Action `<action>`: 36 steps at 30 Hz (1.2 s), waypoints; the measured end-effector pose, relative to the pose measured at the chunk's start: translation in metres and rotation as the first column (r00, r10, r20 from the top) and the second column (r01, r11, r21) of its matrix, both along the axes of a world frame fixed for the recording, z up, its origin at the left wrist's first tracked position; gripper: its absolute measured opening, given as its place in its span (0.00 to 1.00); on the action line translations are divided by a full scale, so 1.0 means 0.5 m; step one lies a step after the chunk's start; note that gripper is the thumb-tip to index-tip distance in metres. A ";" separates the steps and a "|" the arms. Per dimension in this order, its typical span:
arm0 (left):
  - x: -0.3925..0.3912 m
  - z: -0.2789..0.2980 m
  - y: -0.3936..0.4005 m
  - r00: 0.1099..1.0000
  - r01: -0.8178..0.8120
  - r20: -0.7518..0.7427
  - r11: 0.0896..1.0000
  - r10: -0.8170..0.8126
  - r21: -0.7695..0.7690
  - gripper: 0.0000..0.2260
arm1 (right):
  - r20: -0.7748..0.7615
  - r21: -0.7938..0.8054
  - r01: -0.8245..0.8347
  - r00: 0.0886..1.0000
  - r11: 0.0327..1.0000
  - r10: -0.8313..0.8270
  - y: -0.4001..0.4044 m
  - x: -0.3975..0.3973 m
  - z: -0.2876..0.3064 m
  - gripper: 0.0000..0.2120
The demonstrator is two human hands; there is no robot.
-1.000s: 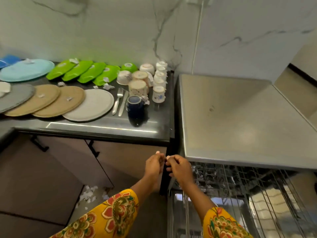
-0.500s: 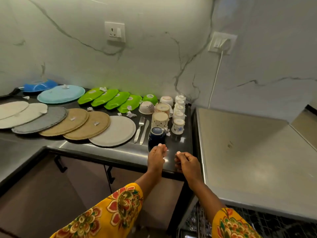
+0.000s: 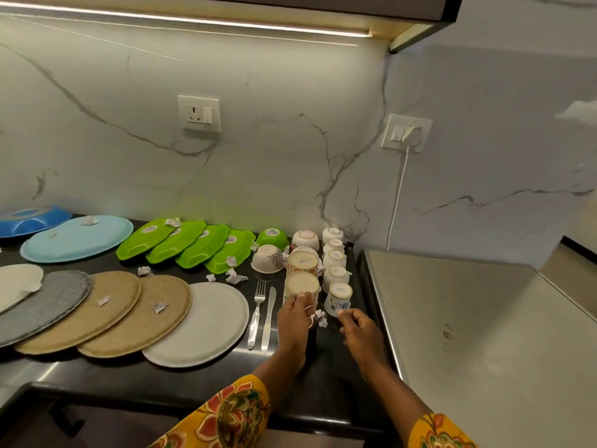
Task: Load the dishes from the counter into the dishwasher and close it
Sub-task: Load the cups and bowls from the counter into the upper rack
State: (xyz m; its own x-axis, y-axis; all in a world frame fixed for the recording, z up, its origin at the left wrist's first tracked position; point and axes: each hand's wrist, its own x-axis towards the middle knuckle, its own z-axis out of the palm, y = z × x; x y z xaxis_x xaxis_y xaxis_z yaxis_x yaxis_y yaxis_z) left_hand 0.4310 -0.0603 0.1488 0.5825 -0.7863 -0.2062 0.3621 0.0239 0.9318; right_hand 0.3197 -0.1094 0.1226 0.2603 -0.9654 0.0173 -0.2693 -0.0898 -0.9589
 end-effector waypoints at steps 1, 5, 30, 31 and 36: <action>0.008 0.007 -0.012 1.000 0.017 -0.018 1.000 -0.017 0.000 0.09 | 0.000 -0.002 0.011 1.000 1.000 -0.011 -0.012 0.008 -0.003 0.07; 0.027 0.004 -0.065 0.983 0.175 -0.059 0.984 -0.174 0.019 0.08 | -0.048 -0.008 0.063 0.997 0.998 -0.063 -0.063 0.038 -0.012 0.06; -0.018 -0.098 -0.271 0.909 0.279 -0.355 0.952 -0.220 0.124 0.23 | 0.159 0.366 0.021 0.984 0.931 -0.085 -0.187 0.059 -0.041 0.14; -0.021 -0.101 -0.273 0.910 0.270 -0.357 0.955 -0.211 0.123 0.23 | 0.162 0.368 0.020 0.983 0.930 -0.085 -0.187 0.060 -0.041 0.16; -0.038 -0.112 -0.266 0.920 0.269 -0.328 0.954 -0.213 0.133 0.23 | 0.181 0.371 0.015 0.980 0.928 -0.088 -0.180 0.051 -0.048 0.17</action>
State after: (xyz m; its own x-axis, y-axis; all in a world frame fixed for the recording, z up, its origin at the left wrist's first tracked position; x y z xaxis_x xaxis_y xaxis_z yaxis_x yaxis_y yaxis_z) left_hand 0.4120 -0.1935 0.0928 0.2659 -0.8309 -0.4888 0.6050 -0.2510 0.7557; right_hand 0.3453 -0.1996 0.0986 0.2371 -0.9255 -0.2955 -0.0728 0.2864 -0.9553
